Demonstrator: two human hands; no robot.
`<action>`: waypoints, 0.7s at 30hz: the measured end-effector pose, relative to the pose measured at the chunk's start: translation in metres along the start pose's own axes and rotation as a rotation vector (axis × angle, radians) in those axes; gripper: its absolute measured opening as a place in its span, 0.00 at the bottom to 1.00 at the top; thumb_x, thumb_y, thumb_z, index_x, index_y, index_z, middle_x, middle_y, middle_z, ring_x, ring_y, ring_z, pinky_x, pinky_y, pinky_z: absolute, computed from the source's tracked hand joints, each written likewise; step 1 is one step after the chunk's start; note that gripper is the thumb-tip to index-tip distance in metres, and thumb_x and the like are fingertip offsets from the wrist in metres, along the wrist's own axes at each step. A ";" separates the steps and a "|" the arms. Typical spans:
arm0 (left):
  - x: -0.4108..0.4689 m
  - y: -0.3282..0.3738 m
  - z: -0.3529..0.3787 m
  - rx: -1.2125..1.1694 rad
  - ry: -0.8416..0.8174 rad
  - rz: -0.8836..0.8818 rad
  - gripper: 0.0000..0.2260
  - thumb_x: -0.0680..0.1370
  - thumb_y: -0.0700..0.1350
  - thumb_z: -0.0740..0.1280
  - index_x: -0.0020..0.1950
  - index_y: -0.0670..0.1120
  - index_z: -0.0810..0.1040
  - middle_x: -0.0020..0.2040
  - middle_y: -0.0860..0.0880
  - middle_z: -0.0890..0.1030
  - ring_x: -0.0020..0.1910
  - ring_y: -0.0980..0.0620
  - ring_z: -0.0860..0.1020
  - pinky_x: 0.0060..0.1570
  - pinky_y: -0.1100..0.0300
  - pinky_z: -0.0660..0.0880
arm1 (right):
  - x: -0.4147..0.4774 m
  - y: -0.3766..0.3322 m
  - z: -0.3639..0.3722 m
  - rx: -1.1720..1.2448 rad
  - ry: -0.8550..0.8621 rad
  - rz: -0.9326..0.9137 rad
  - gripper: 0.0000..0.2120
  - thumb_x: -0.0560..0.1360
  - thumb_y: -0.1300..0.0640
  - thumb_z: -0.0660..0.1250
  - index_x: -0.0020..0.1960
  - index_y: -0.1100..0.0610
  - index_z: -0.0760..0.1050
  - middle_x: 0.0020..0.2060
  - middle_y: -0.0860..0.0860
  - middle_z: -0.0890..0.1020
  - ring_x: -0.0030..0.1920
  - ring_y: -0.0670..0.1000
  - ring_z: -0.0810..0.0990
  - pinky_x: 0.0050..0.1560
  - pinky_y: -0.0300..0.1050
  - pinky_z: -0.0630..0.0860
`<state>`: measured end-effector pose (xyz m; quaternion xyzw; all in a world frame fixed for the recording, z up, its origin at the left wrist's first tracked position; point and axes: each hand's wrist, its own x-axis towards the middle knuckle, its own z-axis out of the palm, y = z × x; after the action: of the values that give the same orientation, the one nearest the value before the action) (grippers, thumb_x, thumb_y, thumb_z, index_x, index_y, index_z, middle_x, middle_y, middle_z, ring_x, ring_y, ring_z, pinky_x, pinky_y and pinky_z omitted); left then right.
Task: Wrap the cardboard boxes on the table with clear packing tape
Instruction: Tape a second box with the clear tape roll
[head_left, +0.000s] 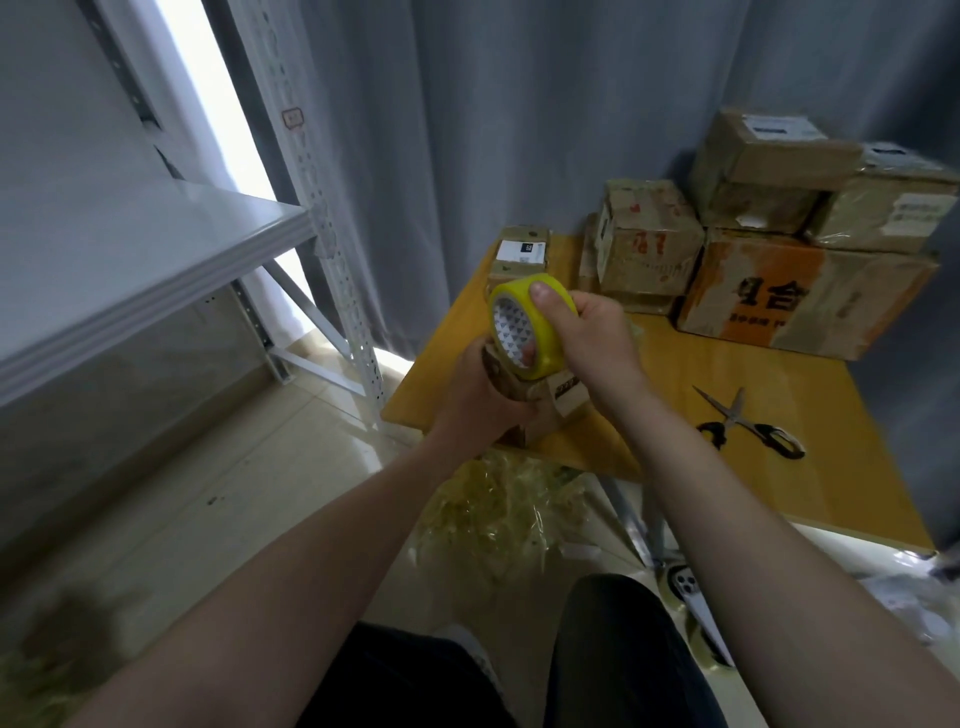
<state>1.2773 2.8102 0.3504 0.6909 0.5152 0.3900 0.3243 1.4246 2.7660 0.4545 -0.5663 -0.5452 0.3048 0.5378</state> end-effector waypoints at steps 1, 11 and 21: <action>0.000 0.000 0.000 0.003 -0.008 -0.009 0.44 0.57 0.63 0.82 0.68 0.54 0.67 0.60 0.54 0.77 0.58 0.52 0.78 0.56 0.49 0.81 | 0.000 -0.004 -0.005 0.008 0.000 0.000 0.39 0.71 0.29 0.66 0.38 0.69 0.74 0.31 0.61 0.75 0.32 0.57 0.73 0.35 0.54 0.69; 0.010 -0.007 -0.003 -0.028 -0.102 -0.048 0.50 0.55 0.62 0.85 0.72 0.55 0.65 0.67 0.50 0.74 0.65 0.50 0.76 0.62 0.48 0.80 | -0.102 0.031 -0.029 -0.119 -0.043 0.230 0.19 0.79 0.38 0.69 0.47 0.54 0.84 0.35 0.49 0.86 0.37 0.49 0.85 0.39 0.52 0.78; 0.013 0.001 -0.011 0.049 -0.190 -0.062 0.50 0.59 0.58 0.83 0.75 0.53 0.60 0.70 0.46 0.71 0.67 0.48 0.74 0.66 0.51 0.76 | -0.092 0.012 -0.037 -0.115 -0.029 0.126 0.24 0.81 0.44 0.68 0.33 0.58 0.75 0.23 0.46 0.75 0.25 0.43 0.71 0.27 0.39 0.65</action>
<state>1.2702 2.8228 0.3588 0.7161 0.5128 0.2997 0.3667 1.4419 2.6711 0.4300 -0.6250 -0.5328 0.3142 0.4761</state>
